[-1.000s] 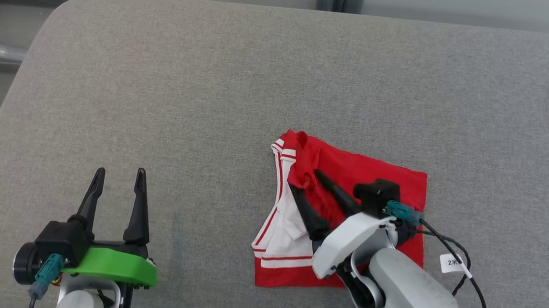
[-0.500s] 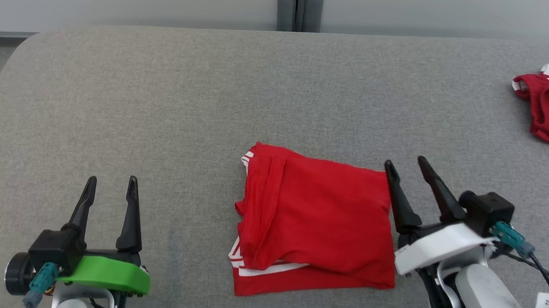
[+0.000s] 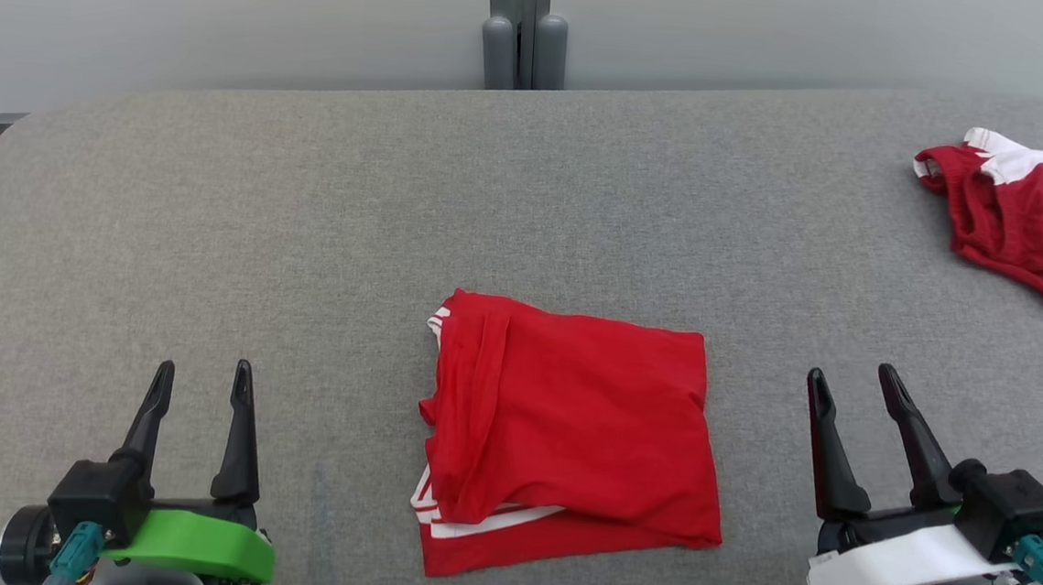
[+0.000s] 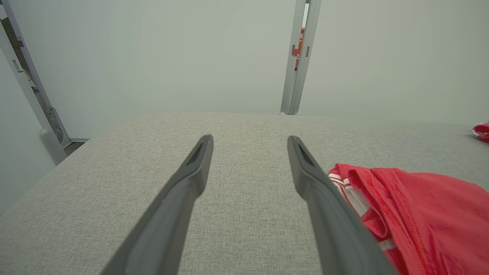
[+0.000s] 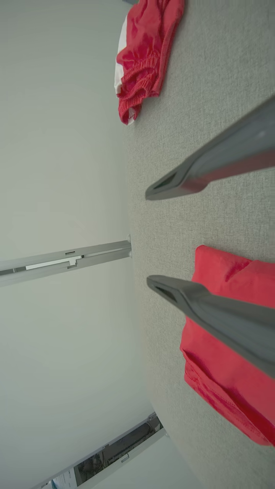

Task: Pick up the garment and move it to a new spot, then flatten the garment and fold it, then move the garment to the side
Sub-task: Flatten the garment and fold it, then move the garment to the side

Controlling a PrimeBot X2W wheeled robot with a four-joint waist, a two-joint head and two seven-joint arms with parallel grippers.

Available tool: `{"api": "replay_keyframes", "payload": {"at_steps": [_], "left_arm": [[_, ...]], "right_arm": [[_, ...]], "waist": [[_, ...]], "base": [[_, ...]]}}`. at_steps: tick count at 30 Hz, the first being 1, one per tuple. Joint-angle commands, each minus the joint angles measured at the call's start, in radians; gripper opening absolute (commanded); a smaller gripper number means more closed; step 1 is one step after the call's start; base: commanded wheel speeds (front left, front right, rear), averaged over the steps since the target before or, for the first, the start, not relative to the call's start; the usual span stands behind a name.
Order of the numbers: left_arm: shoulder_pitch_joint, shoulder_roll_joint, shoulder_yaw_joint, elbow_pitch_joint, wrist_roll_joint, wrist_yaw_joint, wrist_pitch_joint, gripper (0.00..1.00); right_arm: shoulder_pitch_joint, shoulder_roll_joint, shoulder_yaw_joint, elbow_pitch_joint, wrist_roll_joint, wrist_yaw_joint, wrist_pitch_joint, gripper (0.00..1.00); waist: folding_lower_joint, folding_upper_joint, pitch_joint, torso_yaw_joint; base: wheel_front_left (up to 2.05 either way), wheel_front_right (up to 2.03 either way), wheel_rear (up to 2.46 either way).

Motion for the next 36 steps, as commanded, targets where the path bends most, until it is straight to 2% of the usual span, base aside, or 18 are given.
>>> {"api": "replay_keyframes", "payload": {"at_steps": [1, 12, 36], "left_arm": [[0.019, 0.002, 0.006, -0.001, 0.008, -0.001, -0.002, 1.0], [0.053, 0.002, 0.02, -0.005, 0.033, 0.006, -0.002, 1.0], [0.073, 0.006, 0.035, -0.021, 0.07, -0.007, -0.002, 1.0]], "right_arm": [[0.021, 0.001, -0.011, -0.014, -0.018, 0.0, -0.002, 1.0], [0.09, 0.027, -0.041, -0.067, -0.085, 0.0, -0.002, 1.0], [0.093, 0.037, -0.073, -0.033, -0.124, 0.0, -0.002, 1.0]], "waist": [[0.0, 0.0, -0.011, -0.01], [0.0, 0.0, -0.054, -0.016], [0.0, 0.0, -0.067, -0.011]], "base": [[0.0, 0.0, 0.0], [0.0, 0.0, 0.0], [0.0, 0.0, 0.0]]}}
